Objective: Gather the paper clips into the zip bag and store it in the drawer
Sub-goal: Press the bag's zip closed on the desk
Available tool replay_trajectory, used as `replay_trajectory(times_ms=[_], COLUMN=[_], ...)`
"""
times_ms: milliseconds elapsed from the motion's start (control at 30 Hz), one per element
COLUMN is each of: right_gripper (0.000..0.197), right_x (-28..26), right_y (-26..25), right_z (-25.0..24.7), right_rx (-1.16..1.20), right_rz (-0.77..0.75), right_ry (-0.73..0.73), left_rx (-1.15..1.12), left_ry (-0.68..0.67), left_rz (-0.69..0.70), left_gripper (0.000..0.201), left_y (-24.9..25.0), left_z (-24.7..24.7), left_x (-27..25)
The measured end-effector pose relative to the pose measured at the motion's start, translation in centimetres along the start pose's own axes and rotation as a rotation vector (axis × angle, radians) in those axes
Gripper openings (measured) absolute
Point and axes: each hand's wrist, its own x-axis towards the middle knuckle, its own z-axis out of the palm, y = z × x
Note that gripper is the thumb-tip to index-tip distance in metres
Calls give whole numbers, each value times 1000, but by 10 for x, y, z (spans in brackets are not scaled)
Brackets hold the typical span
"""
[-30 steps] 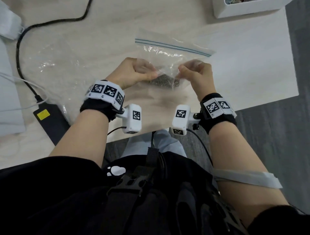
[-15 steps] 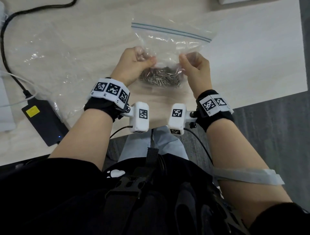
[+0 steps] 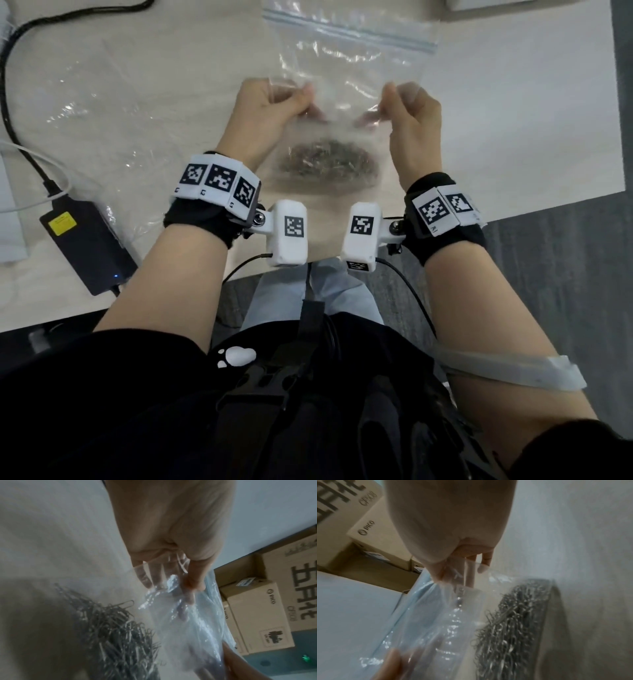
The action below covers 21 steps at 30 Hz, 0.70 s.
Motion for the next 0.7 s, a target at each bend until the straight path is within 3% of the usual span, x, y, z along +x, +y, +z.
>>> replay_trajectory(times_ms=[200,300,433,533,700], right_gripper=[23,30,35,34,39], right_x=[8,7,-3,-5,1], right_y=[-28,-24,-2,12,14], right_z=[-4,-4,-3,0,7], right_rx=[82,17,-140,-217,-292], right_rz=[-205,-98,143,274,348], right_ry=[-22,8,-24,19,34], left_rx=[-9,41,88,81,126], left_ry=[19,-8,-16,54,187], left_rz=[167,108,-118,-171,-252], left_gripper=[16,19,25,36,58], left_y=[25,19,-6,-21,-26], left_z=[-14,-16,-13,-10,-13], left_x=[12,12,1,-7,-5])
